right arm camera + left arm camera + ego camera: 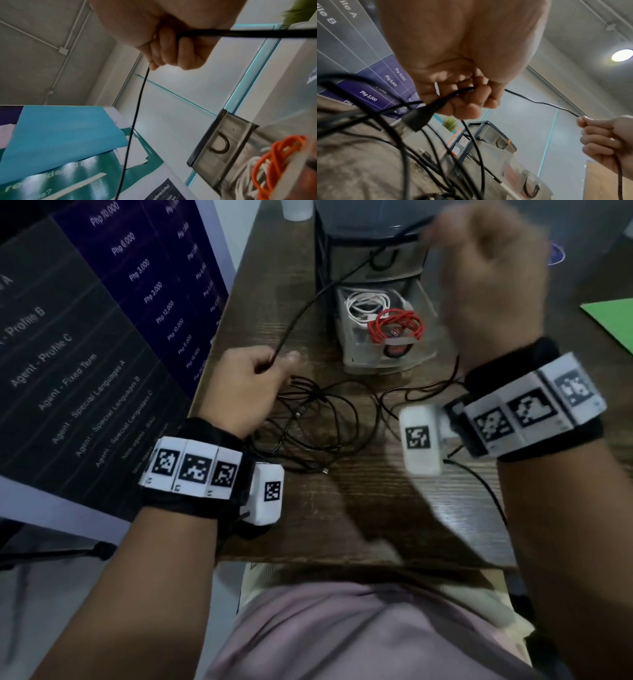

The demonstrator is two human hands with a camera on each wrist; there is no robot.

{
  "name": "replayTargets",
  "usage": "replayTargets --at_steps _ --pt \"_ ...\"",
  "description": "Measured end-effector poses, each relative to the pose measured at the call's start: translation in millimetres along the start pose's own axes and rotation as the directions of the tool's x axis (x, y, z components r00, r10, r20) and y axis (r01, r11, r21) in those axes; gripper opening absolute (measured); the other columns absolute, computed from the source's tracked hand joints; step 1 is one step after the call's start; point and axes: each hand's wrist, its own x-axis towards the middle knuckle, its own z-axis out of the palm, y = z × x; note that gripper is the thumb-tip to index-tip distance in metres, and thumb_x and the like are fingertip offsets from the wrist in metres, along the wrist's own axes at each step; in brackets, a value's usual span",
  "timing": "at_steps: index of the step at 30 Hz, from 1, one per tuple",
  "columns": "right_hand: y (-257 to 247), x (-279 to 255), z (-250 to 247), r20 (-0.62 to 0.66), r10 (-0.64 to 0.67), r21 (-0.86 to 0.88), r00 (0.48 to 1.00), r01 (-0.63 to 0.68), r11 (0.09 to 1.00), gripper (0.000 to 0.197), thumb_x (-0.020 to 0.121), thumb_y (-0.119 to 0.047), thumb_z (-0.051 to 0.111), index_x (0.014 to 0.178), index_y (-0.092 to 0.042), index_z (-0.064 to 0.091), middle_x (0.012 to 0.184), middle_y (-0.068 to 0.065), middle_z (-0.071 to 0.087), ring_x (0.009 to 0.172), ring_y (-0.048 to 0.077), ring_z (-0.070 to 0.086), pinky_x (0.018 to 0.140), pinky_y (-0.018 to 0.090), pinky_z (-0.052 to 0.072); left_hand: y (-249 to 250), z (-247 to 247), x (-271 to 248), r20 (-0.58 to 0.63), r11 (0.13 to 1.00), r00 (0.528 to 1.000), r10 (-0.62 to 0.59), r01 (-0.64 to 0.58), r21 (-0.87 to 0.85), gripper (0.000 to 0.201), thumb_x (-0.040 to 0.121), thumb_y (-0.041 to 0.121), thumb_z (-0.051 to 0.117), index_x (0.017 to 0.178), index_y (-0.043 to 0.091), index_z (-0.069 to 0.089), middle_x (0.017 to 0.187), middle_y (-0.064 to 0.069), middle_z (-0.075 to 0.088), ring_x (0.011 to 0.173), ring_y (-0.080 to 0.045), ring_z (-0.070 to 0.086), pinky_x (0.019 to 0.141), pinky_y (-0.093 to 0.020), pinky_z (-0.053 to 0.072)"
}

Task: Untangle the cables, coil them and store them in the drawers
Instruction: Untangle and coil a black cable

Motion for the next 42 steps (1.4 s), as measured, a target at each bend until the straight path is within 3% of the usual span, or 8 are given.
replayTargets --at_steps 4,7,11,18,22,26,35,42 --pt "11 20 -16 -0.272 0.237 0.237 0.933 -0.174 0.956 0.02 0.077 -0.025 0.055 0.057 -0.026 0.055 0.05 -0.007 0.042 0.049 0.018 0.039 0.051 0.034 0.033 -8 -5 1 -0.031 0.993 0.997 -0.075 0.071 -0.098 0.043 0.098 0.047 0.05 0.066 0.021 0.06 0.052 0.007 0.054 0.055 -0.017 0.058 0.062 -0.034 0.05" --pt "7 16 -11 -0.009 0.27 0.002 0.963 -0.27 0.963 0.019 0.083 -0.018 0.052 0.07 -0.024 0.064 0.058 -0.008 0.053 0.05 0.006 0.046 0.05 0.023 0.037 0 -3 1 -0.065 0.986 0.997 -0.051 0.04 -0.159 0.048 0.101 0.049 0.041 0.061 0.025 0.049 0.049 0.007 0.046 0.051 -0.018 0.051 0.06 -0.034 0.043" --pt "8 -1 -2 0.088 0.134 -0.387 0.987 -0.091 0.918 0.049 0.082 -0.016 0.049 0.13 -0.02 0.056 0.125 0.003 0.057 0.115 0.012 0.054 0.099 0.025 0.043 15 0 0 -0.056 0.978 0.998 0.015 -0.026 -0.205 0.048 0.103 0.046 0.04 0.063 0.02 0.042 0.055 0.004 0.038 0.052 -0.012 0.039 0.06 -0.032 0.036" --pt "-17 -23 26 0.524 -0.261 0.048 0.811 0.278 0.959 0.057 0.081 0.0 0.051 0.138 -0.009 0.053 0.138 -0.001 0.056 0.134 0.012 0.047 0.116 0.031 0.034 35 6 -6 0.029 0.952 0.992 0.125 -0.112 -0.285 0.037 0.104 0.033 0.043 0.071 0.018 0.049 0.054 0.012 0.043 0.047 -0.001 0.039 0.046 -0.016 0.031" --pt "-12 -29 41 0.658 -0.072 0.134 0.75 -0.022 0.991 0.024 0.094 -0.006 0.05 0.112 0.003 0.063 0.091 0.001 0.067 0.078 0.008 0.067 0.071 0.032 0.055 45 2 -9 -0.002 0.916 0.97 0.242 -0.229 -0.329 0.032 0.105 0.026 0.044 0.074 0.017 0.051 0.057 0.011 0.043 0.047 -0.002 0.039 0.046 -0.013 0.031" --pt "-6 -28 27 0.671 -0.036 0.174 0.74 -0.11 0.979 0.017 0.096 -0.024 0.061 0.091 -0.011 0.069 0.061 -0.005 0.053 0.053 0.006 0.044 0.053 0.024 0.036 39 -3 -12 0.046 0.885 0.975 0.215 -0.175 -0.431 0.03 0.104 0.023 0.046 0.077 0.011 0.051 0.051 0.005 0.038 0.041 -0.011 0.031 0.039 -0.031 0.021" --pt "-9 -29 26 0.384 -0.049 0.291 0.922 -0.071 0.954 0.005 0.094 -0.015 0.065 0.094 -0.015 0.07 0.061 -0.027 0.063 0.057 -0.007 0.056 0.056 0.007 0.041 32 3 -18 0.202 0.919 0.979 0.03 0.052 -0.39 0.062 0.102 0.045 0.043 0.044 0.024 0.038 0.044 0.006 0.035 0.04 -0.011 0.031 0.044 -0.021 0.028" --pt "-2 -32 40 0.272 0.009 0.265 0.962 -0.084 0.961 0.008 0.093 -0.017 0.066 0.095 -0.014 0.073 0.072 -0.023 0.069 0.073 -0.008 0.063 0.07 0.012 0.047 47 11 -21 0.387 0.804 0.913 0.13 0.132 -0.58 0.046 0.108 0.031 0.03 0.084 0.007 0.062 0.045 0.003 0.033 0.036 -0.013 0.023 0.042 -0.024 0.02"
